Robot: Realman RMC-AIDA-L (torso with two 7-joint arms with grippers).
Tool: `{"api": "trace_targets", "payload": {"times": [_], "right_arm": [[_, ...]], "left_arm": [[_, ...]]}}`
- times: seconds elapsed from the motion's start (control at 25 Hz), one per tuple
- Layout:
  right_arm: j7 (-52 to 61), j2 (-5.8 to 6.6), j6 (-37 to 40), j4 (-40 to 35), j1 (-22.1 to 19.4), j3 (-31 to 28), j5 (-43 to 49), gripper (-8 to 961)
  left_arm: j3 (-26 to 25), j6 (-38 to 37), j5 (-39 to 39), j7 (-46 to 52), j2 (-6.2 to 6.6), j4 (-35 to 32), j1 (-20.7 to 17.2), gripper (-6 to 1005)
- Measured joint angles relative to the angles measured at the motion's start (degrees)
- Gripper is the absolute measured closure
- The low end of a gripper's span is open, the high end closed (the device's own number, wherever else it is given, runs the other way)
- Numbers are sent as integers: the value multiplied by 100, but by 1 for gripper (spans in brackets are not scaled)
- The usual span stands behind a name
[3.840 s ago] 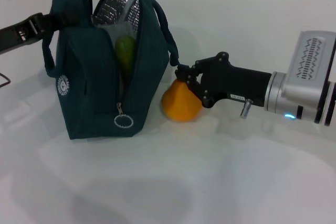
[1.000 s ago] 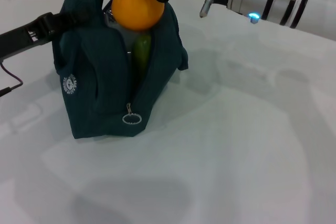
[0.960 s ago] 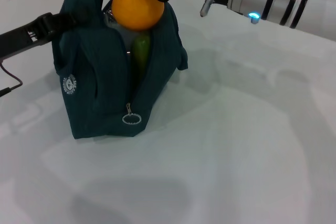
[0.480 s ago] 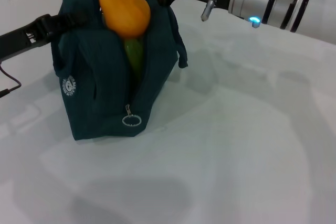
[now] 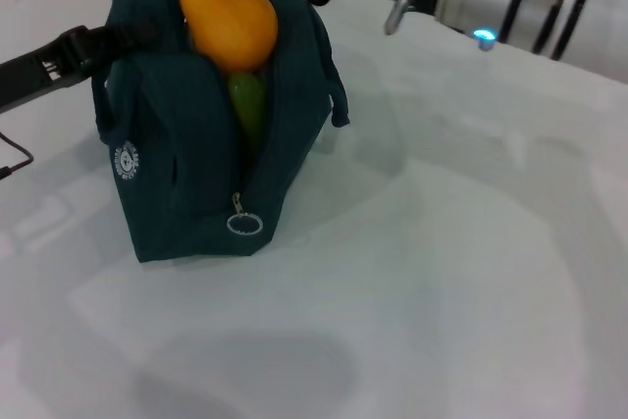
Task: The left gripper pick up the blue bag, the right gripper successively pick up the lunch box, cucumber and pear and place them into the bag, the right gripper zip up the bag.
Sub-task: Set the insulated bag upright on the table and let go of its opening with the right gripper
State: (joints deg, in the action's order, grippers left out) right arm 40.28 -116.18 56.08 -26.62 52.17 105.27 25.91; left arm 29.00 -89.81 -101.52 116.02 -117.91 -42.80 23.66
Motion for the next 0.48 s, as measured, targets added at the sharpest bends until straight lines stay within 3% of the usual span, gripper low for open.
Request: {"api": "trace_targets", "payload": {"times": [0.2,0.48], "right_arm": [[-78,18,38,-21,-455,-525,30,732],[-310,85,-244,36,-944,-749,82,457]], "left_arm": [[0,-15,38,0,19,0,-50,902],[1,-19,44,0,31,0,-55,901]]}}
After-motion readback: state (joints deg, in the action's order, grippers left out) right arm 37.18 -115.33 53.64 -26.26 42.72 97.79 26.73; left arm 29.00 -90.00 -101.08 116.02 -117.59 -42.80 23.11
